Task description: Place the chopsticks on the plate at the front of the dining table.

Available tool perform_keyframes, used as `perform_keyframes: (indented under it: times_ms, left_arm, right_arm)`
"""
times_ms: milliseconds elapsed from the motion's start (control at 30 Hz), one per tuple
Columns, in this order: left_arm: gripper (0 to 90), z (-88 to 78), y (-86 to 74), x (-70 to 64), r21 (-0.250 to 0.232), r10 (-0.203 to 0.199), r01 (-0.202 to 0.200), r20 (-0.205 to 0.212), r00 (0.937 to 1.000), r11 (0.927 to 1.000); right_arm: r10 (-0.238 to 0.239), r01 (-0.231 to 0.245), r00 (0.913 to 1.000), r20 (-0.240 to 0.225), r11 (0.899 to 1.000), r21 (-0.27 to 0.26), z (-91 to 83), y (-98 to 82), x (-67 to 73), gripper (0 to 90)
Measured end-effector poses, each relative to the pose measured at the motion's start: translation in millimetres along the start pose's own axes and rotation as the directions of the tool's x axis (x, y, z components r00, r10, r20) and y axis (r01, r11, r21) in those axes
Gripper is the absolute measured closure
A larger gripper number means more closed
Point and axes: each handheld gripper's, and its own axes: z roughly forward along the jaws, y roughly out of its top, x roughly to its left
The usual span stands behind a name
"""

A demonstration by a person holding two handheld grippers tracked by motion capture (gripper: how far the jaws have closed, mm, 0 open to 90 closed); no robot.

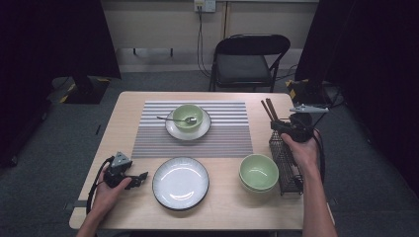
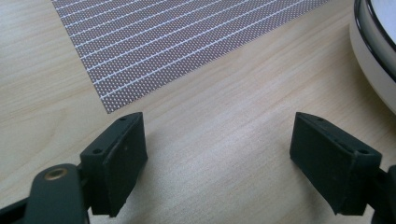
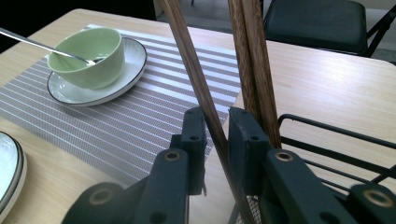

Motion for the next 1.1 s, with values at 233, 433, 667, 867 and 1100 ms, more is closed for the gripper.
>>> perform_keyframes:
  times_ms: [233,433,667,867,1100]
  left_arm:
    - [18.1,0.0,0.0,0.0,0.000,0.000,0.000,0.000,1.0000,1.0000]
    - [18.1,0.0,0.0,0.0,0.000,0.000,0.000,0.000,1.0000,1.0000]
    - [18.1,0.0,0.0,0.0,0.000,0.000,0.000,0.000,1.0000,1.0000]
    - [18.1,0.0,0.0,0.0,0.000,0.000,0.000,0.000,1.0000,1.0000]
    - [18.2,0.0,0.0,0.0,0.000,0.000,0.000,0.000,1.0000,1.0000]
  right_arm:
    - [-0.013,0.012,0.9992,0.038,0.999,0.036,2.4,-0.3,0.7,77.1]
    - [-0.008,0.008,0.9995,0.032,1.000,-0.001,-1.4,4.0,0.8,80.2]
    - [-0.005,0.008,0.9993,0.036,0.997,-0.072,-11.1,12.2,-3.2,84.4]
    - [0.003,0.001,0.9996,0.028,0.994,-0.113,-19.1,14.9,-9.6,85.4]
    - [-0.004,0.009,0.9996,0.028,0.988,-0.153,-27.7,25.6,-10.1,85.4]
